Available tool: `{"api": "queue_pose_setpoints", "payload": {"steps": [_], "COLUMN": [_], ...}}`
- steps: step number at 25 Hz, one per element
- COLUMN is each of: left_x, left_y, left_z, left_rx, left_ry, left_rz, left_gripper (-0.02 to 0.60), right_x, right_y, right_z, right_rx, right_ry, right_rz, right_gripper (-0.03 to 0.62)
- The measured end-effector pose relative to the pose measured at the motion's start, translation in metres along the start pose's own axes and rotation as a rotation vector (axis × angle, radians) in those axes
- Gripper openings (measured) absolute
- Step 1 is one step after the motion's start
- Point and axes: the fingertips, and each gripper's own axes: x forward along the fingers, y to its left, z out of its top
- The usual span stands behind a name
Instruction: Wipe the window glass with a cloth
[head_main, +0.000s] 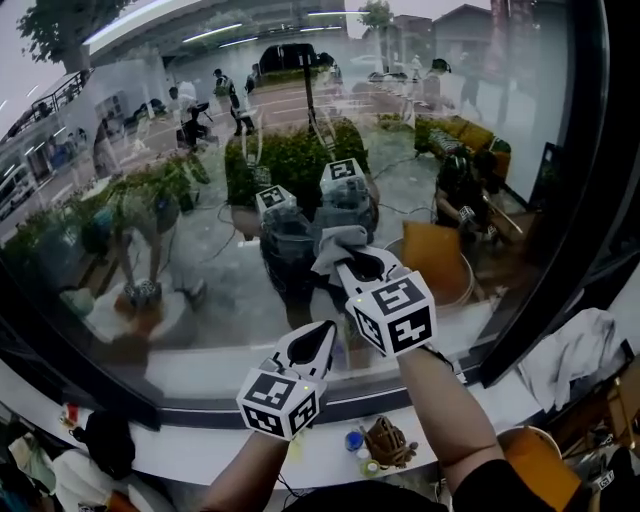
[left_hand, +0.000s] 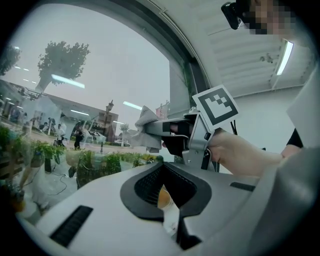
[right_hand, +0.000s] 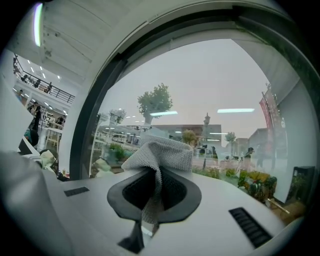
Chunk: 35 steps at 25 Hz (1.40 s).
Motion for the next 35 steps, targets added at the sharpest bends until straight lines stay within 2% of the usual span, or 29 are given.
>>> {"api": "queue_pose_setpoints", "payload": {"steps": [4, 16, 22, 35], "left_x": [-0.003, -0.008, -0.008, -0.014], "left_y": [0.012, 0.015, -0.002, -0.008], "left_z": [-0.002, -0.001, 0.003, 0.005], "left_rx": [0.002, 0.016, 0.011, 0.016], "left_ry": [0.006, 0.027, 0.026, 0.053], "left_rz": [-0.021, -0.077, -0.103, -0.139], "left_gripper": [0.008, 0.008, 0.008, 0.008], "right_x": [0.009, 0.002, -0.019, -0.035], "right_y": [0.002, -0.010, -0.024, -0.034], "right_z": [-0.004, -0.010, -0.012, -0.015], "right_rx": [0.003, 0.023, 0.031, 0.057], "right_ry": [0.006, 0.022, 0.042, 0.061], "right_rz": [-0.020, -0.086, -0.122, -0.167], "right_gripper": [0.038, 0.038, 0.038, 0.038]}}
